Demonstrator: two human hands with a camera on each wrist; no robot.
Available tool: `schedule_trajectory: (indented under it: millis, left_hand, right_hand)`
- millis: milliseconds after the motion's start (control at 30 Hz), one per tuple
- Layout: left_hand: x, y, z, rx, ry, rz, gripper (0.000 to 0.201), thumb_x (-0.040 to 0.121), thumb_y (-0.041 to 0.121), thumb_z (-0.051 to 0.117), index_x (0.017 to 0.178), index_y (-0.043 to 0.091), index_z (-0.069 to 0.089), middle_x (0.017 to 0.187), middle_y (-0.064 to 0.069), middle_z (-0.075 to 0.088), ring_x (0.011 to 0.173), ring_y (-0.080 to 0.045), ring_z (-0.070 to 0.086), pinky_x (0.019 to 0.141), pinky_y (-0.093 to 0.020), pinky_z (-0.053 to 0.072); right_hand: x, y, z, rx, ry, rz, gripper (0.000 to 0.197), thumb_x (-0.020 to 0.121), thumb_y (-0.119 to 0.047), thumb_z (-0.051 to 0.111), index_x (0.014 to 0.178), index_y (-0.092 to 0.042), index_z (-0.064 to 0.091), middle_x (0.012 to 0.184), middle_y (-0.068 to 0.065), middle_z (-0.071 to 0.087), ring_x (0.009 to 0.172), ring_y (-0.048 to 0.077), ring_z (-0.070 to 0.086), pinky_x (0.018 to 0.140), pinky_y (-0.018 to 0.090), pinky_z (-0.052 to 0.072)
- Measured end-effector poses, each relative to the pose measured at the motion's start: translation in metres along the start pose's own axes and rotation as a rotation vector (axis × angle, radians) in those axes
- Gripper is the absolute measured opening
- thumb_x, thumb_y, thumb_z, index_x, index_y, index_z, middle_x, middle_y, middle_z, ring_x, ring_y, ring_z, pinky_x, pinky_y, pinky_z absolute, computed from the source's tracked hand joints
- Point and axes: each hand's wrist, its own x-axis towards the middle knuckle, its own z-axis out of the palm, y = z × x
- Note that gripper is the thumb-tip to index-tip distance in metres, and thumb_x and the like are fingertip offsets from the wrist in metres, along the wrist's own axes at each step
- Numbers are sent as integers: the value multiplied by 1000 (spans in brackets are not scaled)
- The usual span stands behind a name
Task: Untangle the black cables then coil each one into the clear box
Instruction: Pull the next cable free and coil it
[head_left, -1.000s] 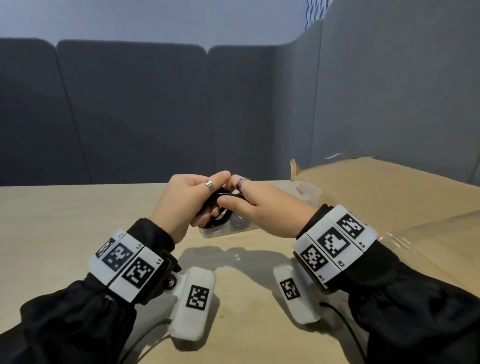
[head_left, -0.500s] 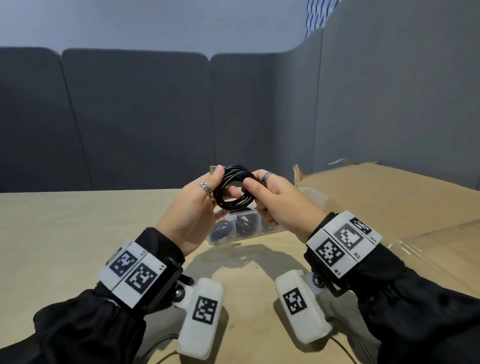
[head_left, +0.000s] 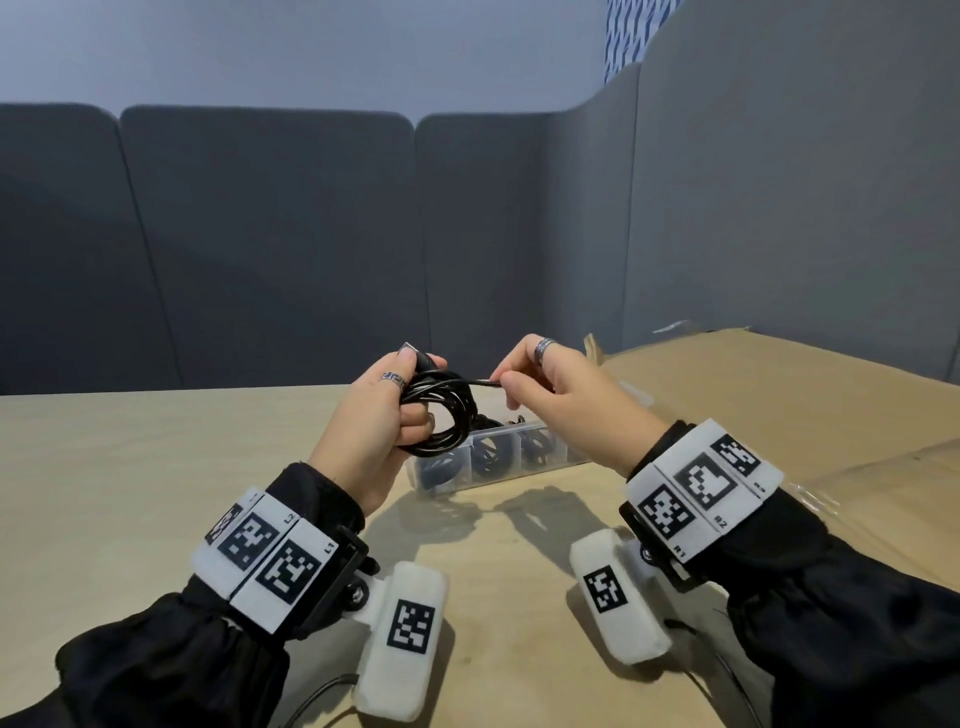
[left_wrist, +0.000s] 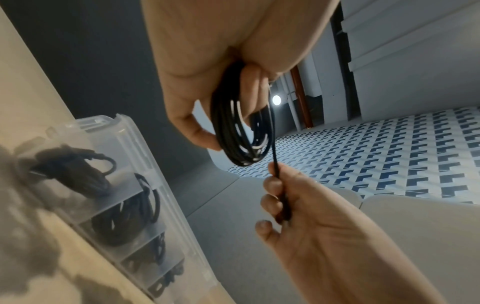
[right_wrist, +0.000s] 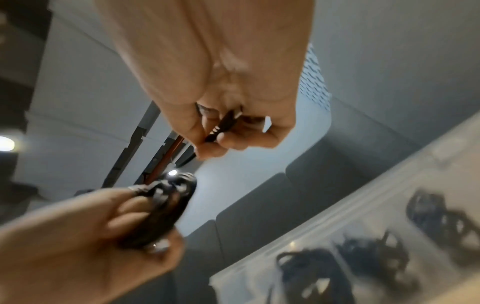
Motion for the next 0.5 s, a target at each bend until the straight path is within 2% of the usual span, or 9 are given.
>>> schedule_trajectory:
  millis: [67, 133, 200, 267, 333, 367, 400, 500]
  left_hand:
    - [-2, 2, 3, -39, -35, -5, 30, 103, 28, 31, 93, 9, 51, 39, 11, 31, 32, 1, 19, 40, -12, 12]
    - [-5, 5, 6, -108, -69, -20, 29, 102, 29, 33, 92, 9, 52, 41, 12, 29, 32, 0, 19, 40, -12, 10]
    - [-6, 8, 5, -207, -112, -75, 29, 100, 32, 35, 90, 12, 54, 41, 13, 26, 32, 0, 18, 45, -12, 9]
    - [-9, 8, 5, -284, -176, -141, 28, 97, 36, 39, 88, 16, 56, 40, 11, 24, 32, 1, 18, 59, -17, 8]
    - [-13, 6, 9, -323, -234, -155, 24, 92, 36, 42, 88, 18, 56, 40, 11, 30, 31, 0, 20, 69, -22, 5]
    - [-14, 5, 12, -331, -239, -133, 22, 92, 36, 41, 89, 18, 55, 41, 12, 32, 31, 0, 21, 72, -22, 6]
    - [-15, 5, 15, -331, -221, -98, 22, 95, 34, 39, 90, 18, 53, 43, 12, 32, 32, -1, 21, 69, -21, 9]
    - [-13, 9, 16, -247, -116, 42, 26, 101, 32, 32, 91, 16, 51, 48, 11, 35, 37, -2, 19, 44, -11, 14]
  right_hand:
    - [1, 0, -4, -187, 76, -92, 14, 97, -21, 48, 86, -25, 57, 81, -10, 60, 80, 5, 52, 70, 13, 39]
    - [1, 0, -7, -242, 156, -154, 12, 95, -24, 52, 90, -25, 63, 89, -7, 64, 94, 12, 53, 83, 23, 41]
    - [0, 0, -8, -287, 171, -188, 14, 95, -27, 52, 93, -24, 66, 91, -8, 62, 95, 12, 47, 84, 27, 38]
    - [0, -1, -6, -314, 228, -226, 16, 93, -29, 54, 94, -23, 68, 94, -5, 55, 95, 12, 40, 84, 24, 32]
    - [0, -2, -5, -248, 289, -230, 14, 92, -28, 57, 91, -23, 70, 94, 1, 51, 92, 16, 43, 80, 17, 32]
    - [0, -3, -5, -160, 264, -196, 13, 92, -26, 57, 88, -22, 69, 91, 4, 54, 86, 17, 50, 77, 15, 37]
    - [0, -5, -4, -38, 208, -143, 14, 93, -24, 57, 86, -20, 68, 87, 6, 59, 78, 18, 56, 75, 16, 43]
    - [-2, -9, 2, 357, 79, 1, 16, 95, -15, 54, 86, -11, 66, 73, 6, 64, 61, 12, 60, 65, 25, 55]
